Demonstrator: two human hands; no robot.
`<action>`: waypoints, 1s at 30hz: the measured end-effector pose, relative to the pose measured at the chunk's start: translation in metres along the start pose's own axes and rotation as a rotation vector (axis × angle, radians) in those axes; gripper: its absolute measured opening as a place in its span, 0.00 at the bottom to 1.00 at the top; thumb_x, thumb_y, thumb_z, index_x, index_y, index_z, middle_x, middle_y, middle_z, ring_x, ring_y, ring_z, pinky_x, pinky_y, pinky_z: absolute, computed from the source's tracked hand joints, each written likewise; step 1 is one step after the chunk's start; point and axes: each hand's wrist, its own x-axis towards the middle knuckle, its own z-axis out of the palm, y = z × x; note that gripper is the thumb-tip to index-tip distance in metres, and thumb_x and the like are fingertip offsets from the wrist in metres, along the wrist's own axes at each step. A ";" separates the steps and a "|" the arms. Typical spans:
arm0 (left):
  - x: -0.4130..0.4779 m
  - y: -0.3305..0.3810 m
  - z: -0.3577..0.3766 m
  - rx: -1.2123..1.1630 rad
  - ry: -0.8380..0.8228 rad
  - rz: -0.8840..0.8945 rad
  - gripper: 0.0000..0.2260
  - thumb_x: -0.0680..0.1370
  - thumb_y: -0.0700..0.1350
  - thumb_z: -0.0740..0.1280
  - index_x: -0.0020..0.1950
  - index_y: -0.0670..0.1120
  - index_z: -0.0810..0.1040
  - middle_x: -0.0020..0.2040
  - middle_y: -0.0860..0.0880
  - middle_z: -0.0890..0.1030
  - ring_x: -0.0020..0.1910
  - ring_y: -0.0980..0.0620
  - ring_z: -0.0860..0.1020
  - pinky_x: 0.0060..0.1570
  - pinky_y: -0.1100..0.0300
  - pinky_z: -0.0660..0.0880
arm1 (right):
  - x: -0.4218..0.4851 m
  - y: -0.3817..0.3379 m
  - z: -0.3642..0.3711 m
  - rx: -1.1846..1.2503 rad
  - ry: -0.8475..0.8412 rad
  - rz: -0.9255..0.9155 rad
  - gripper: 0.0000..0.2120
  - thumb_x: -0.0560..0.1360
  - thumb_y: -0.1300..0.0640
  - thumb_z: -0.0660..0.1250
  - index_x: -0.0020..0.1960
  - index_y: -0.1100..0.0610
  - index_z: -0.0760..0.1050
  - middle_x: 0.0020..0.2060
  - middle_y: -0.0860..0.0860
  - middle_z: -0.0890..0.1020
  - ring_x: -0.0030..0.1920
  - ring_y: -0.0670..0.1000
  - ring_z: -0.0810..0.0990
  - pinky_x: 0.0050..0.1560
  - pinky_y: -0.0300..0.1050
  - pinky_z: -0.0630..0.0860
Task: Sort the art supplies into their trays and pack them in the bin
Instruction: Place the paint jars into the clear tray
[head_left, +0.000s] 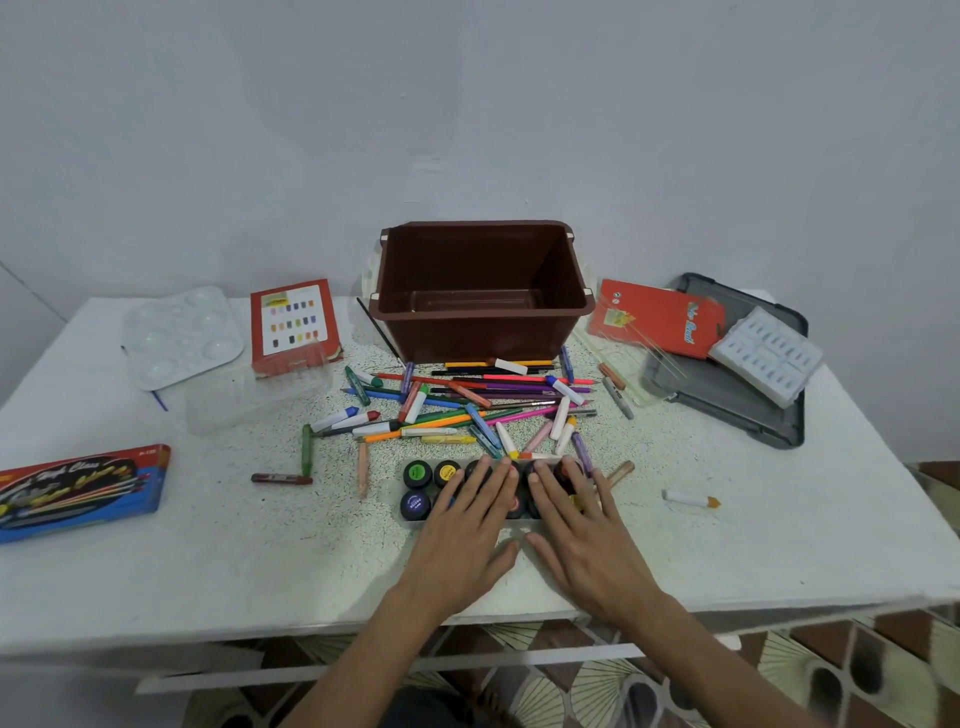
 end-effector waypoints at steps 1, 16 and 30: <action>0.000 0.001 0.000 -0.004 0.007 -0.001 0.32 0.81 0.60 0.58 0.79 0.43 0.58 0.80 0.46 0.57 0.79 0.47 0.54 0.74 0.48 0.55 | -0.001 0.000 0.001 -0.015 -0.006 0.002 0.30 0.84 0.42 0.50 0.77 0.60 0.63 0.77 0.55 0.62 0.78 0.61 0.56 0.73 0.65 0.58; 0.003 0.007 -0.004 -0.005 -0.021 -0.010 0.33 0.80 0.61 0.57 0.79 0.44 0.59 0.79 0.45 0.59 0.79 0.45 0.56 0.73 0.46 0.54 | -0.010 0.031 -0.009 0.143 0.244 0.033 0.13 0.79 0.55 0.63 0.59 0.61 0.79 0.53 0.57 0.79 0.51 0.59 0.76 0.52 0.59 0.74; 0.008 0.013 0.000 0.005 -0.057 0.070 0.33 0.80 0.61 0.56 0.81 0.46 0.54 0.81 0.47 0.54 0.80 0.45 0.52 0.74 0.46 0.52 | -0.009 0.036 -0.003 0.202 0.259 0.019 0.10 0.75 0.57 0.69 0.56 0.57 0.80 0.52 0.54 0.81 0.51 0.57 0.77 0.62 0.59 0.71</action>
